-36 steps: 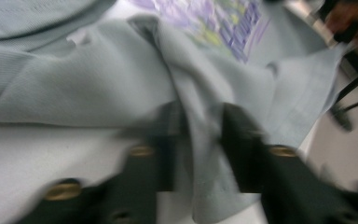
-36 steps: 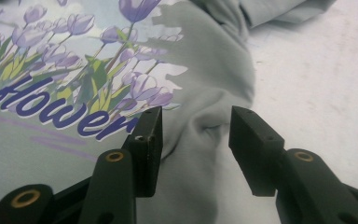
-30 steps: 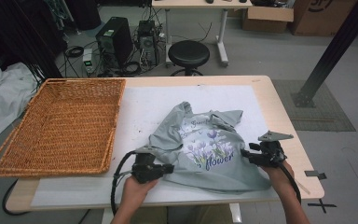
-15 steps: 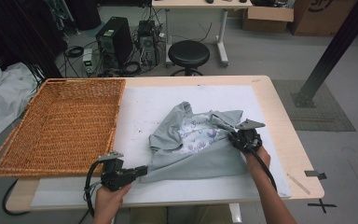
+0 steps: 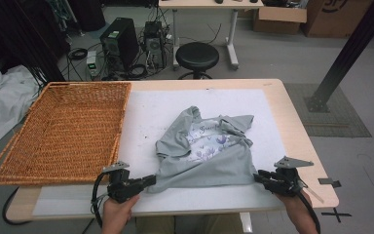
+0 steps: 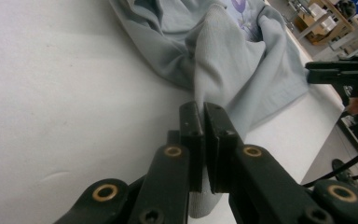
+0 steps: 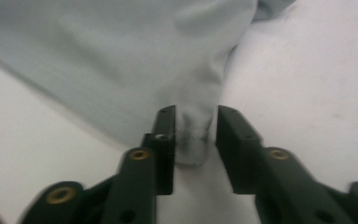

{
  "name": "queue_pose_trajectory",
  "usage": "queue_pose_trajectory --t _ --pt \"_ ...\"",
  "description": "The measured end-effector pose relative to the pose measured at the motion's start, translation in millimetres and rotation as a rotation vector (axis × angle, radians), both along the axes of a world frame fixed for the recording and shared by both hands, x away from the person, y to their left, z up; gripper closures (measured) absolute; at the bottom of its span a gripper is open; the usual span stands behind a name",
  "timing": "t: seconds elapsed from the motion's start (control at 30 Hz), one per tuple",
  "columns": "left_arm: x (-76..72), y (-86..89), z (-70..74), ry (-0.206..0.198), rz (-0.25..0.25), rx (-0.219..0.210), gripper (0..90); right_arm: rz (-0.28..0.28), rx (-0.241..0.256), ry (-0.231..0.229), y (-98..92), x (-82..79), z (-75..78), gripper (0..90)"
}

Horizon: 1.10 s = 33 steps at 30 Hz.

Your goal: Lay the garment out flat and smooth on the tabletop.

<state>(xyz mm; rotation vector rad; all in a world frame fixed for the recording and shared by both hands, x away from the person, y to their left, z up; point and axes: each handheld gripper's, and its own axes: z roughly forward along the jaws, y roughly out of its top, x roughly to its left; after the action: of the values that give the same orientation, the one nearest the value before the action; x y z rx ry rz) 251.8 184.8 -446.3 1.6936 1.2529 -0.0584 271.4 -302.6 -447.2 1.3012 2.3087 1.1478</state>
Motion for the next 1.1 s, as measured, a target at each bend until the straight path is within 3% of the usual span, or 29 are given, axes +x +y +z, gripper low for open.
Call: queue_pose_trajectory --t 0.07,0.17,0.27,0.43,0.5,0.53,0.57,0.6,0.67,0.7,0.77,0.8,0.87,1.0,1.07,1.1 --pt "-0.8 1.8 0.5 0.001 -0.014 -0.028 87.0 0.006 -0.009 -0.018 0.1 -4.6 1.1 86.3" --pt "-4.6 4.2 3.9 0.008 -0.064 -0.069 87.1 0.056 -0.033 -0.011 -0.6 -16.9 8.1 86.9" --pt "-11.9 5.6 5.8 0.026 -0.117 -0.106 87.1 0.101 -0.002 -0.027 -10.1 -41.0 23.1 86.8" --pt "-32.7 -1.3 -1.9 0.057 -0.204 -0.101 87.1 0.108 0.003 0.003 -30.0 -78.8 30.3 86.8" --pt "-39.3 -3.7 -5.4 0.058 -0.208 -0.088 85.6 0.111 -0.007 0.036 -35.4 -89.9 25.9 86.5" --pt "-40.3 -4.6 -6.3 0.056 -0.191 -0.071 75.7 0.111 -0.009 0.049 -37.8 -95.3 21.1 85.6" --pt "-39.5 -5.7 -7.7 0.047 -0.143 -0.049 63.9 0.107 -0.01 0.056 -38.7 -96.9 18.1 83.0" --pt "-38.1 -5.9 -7.9 0.03 -0.117 -0.035 58.4 0.07 -0.006 0.048 -40.0 -95.9 13.9 68.2" --pt "-31.5 -8.3 -6.8 -0.006 -0.05 -0.026 54.0 0.026 0.036 0.016 -39.7 -88.0 13.1 63.6" --pt "-27.8 -10.4 -4.9 -0.03 -0.015 -0.013 51.4 -0.001 0.038 -0.02 -36.4 -81.5 14.0 57.7" --pt "-18.9 -15.4 -0.8 -0.083 0.03 0.004 51.8 -0.034 0.043 -0.059 -25.9 -66.4 16.4 56.0" --pt "-14.1 -18.1 1.3 -0.103 0.051 0.016 51.3 -0.064 0.021 -0.078 -15.3 -53.8 17.6 51.2" --pt "-5.3 -23.0 4.6 -0.138 0.073 0.044 51.0 -0.062 -0.01 -0.063 2.3 -31.5 13.7 50.7" --pt "13.5 -36.0 11.2 -0.172 0.107 0.099 49.3 -0.078 -0.099 -0.05 23.9 -10.2 0.9 63.1" --pt "21.2 -41.4 14.9 -0.196 0.122 0.131 49.4 -0.08 -0.086 -0.064 21.0 -12.6 -0.2 80.9" --pt "25.7 -44.1 17.0 -0.215 0.131 0.146 49.2 -0.068 -0.092 -0.072 19.5 -14.8 0.2 83.7"
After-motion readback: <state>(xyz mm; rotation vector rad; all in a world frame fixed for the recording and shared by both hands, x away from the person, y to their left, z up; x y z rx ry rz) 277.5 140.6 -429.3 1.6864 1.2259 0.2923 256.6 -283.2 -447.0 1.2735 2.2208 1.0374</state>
